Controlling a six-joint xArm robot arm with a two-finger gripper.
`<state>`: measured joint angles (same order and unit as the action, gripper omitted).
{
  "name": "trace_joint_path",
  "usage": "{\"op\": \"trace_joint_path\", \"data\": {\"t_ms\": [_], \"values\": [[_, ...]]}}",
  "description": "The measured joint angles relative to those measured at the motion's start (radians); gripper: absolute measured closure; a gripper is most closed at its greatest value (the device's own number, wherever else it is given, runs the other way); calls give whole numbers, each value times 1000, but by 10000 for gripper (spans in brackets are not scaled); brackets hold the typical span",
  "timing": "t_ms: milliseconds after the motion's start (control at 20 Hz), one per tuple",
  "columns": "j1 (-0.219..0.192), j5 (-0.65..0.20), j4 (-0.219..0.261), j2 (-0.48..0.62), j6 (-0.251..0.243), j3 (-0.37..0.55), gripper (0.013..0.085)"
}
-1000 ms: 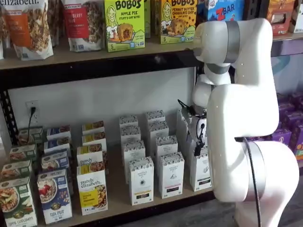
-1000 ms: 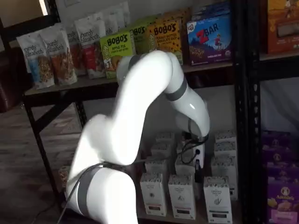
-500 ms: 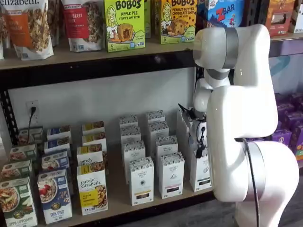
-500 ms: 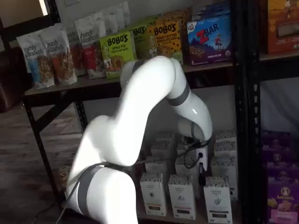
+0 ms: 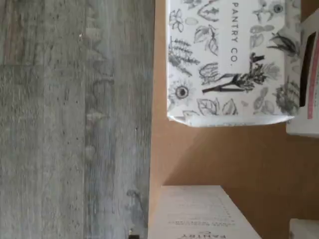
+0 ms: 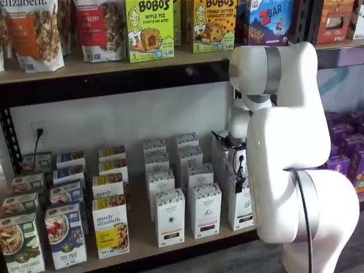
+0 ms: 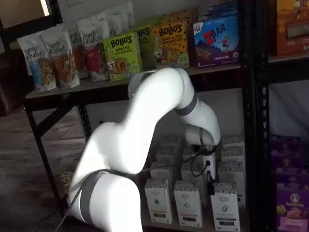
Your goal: Pick up the white box with a green strip in the middle, on the bottom shelf, the sixth box from the left
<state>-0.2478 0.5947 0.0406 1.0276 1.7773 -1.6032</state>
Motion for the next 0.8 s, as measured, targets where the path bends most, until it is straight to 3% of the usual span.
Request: {"op": "trace_joint_path", "data": {"t_ms": [400,800], "values": [[-3,-29,93,21,-77,-4,130],[-12,-25,109,37,-83,-13,130]]}}
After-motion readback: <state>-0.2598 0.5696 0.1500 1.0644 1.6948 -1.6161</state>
